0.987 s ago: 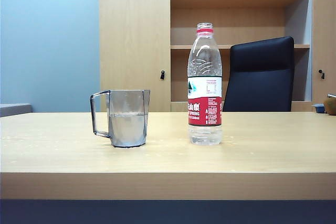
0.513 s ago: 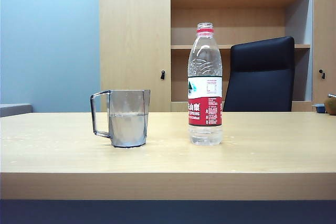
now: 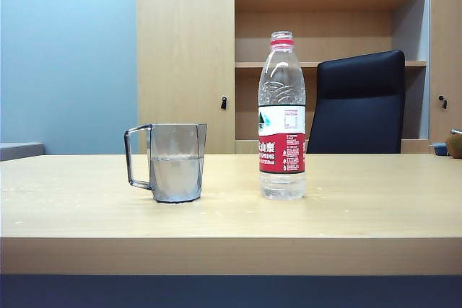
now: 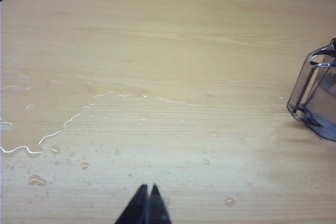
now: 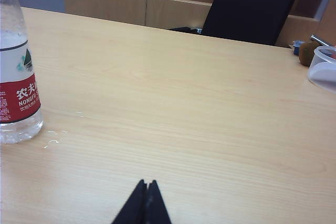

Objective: Pick up the mineral water bottle on the table and pour water into the mug until it's half full.

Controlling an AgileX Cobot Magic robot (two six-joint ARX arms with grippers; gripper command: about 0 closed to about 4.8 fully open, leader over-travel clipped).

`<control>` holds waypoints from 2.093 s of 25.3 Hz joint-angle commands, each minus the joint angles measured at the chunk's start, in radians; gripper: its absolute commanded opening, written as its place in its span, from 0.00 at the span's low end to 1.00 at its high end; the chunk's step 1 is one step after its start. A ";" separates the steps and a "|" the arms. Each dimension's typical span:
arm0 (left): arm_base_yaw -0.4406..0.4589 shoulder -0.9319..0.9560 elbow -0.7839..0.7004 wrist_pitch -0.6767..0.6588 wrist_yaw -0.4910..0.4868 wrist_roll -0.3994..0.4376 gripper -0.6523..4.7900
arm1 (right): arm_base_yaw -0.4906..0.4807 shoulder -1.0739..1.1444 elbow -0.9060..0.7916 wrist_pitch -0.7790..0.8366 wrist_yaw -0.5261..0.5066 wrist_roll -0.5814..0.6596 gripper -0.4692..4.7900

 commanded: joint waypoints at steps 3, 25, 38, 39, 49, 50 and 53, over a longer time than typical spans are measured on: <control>0.000 0.001 0.002 -0.005 0.002 0.000 0.11 | 0.000 -0.003 -0.006 -0.039 0.004 0.038 0.07; 0.000 0.001 0.002 -0.005 0.002 0.000 0.11 | 0.000 -0.003 -0.005 -0.101 -0.001 0.038 0.08; 0.000 0.001 0.002 -0.005 0.002 0.000 0.11 | 0.000 -0.003 -0.006 -0.044 -0.001 0.038 0.08; 0.000 0.001 0.002 -0.005 0.002 0.000 0.11 | 0.000 -0.003 -0.006 -0.044 -0.001 0.038 0.08; 0.000 0.001 0.002 -0.005 0.002 0.000 0.11 | -0.001 -0.002 -0.006 -0.119 0.003 0.039 0.07; 0.000 0.001 0.002 -0.005 0.002 0.000 0.11 | -0.002 -0.003 -0.006 -0.122 0.006 0.054 0.07; 0.000 0.001 0.002 -0.005 0.002 0.000 0.11 | -0.002 -0.003 -0.006 -0.117 0.050 0.173 0.07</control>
